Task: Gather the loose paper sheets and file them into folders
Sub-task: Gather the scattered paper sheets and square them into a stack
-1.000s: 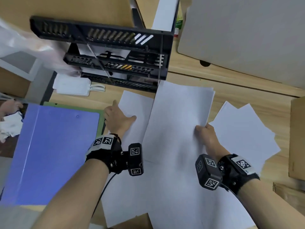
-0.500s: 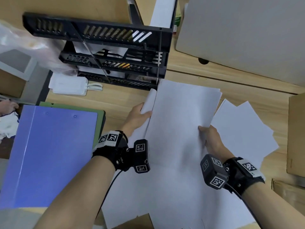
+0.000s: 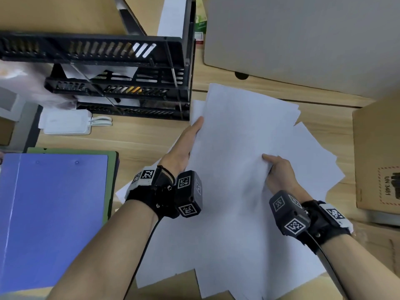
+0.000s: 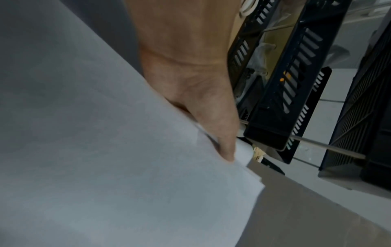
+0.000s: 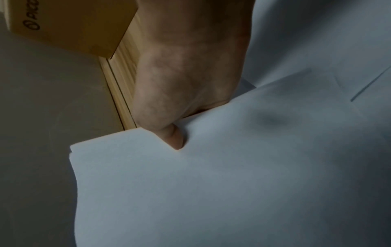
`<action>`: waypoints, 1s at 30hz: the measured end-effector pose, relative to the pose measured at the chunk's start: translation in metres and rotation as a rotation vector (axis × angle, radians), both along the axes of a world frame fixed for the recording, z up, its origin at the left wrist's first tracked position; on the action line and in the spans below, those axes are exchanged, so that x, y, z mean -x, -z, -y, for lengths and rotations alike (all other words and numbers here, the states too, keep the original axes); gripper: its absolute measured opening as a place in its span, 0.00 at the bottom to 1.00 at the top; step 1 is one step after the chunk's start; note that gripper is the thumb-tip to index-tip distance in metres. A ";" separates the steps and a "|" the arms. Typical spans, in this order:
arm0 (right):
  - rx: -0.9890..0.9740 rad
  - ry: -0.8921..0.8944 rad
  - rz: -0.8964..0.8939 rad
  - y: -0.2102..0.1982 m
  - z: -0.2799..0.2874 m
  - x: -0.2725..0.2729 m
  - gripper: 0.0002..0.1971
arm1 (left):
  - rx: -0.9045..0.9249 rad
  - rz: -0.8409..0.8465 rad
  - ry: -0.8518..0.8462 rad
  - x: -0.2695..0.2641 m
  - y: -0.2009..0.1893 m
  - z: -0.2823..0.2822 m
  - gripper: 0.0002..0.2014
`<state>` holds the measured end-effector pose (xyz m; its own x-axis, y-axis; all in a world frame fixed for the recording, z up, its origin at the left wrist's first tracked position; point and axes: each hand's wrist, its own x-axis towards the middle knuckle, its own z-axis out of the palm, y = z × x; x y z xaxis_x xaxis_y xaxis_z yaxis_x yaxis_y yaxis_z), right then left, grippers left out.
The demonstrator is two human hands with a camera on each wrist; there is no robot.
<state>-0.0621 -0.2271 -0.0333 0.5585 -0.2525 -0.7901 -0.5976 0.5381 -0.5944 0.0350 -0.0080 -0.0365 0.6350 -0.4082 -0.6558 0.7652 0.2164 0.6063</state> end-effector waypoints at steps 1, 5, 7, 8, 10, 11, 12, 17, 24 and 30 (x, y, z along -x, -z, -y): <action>-0.006 -0.002 0.001 0.001 0.000 0.001 0.11 | 0.006 -0.003 0.024 0.003 0.001 0.000 0.24; 0.014 -0.029 -0.009 0.005 0.001 0.005 0.09 | -0.065 0.061 0.118 0.011 0.008 -0.003 0.26; 0.105 -0.007 -0.024 0.006 0.002 0.005 0.13 | -0.113 0.097 0.155 0.012 0.009 -0.002 0.25; 0.156 0.000 -0.014 0.005 0.004 0.004 0.15 | -0.137 0.120 0.172 0.013 0.009 -0.001 0.24; 0.226 -0.021 0.004 0.003 0.011 0.002 0.15 | -0.202 0.163 0.201 0.012 0.010 0.002 0.24; 0.240 -0.017 0.008 0.001 0.014 0.001 0.15 | -0.240 0.186 0.203 0.011 0.011 0.004 0.24; 0.248 -0.011 0.008 -0.001 0.016 0.000 0.13 | -0.277 0.211 0.189 0.011 0.012 0.005 0.25; 0.248 -0.015 -0.015 0.002 0.021 0.003 0.16 | -0.400 0.278 0.060 0.008 0.005 0.018 0.17; 0.321 0.075 -0.042 -0.003 0.046 0.021 0.23 | -0.204 0.396 0.374 0.000 -0.030 0.050 0.12; 0.664 -0.005 -0.203 0.002 0.077 0.051 0.14 | -0.694 0.505 0.536 0.016 0.015 0.078 0.24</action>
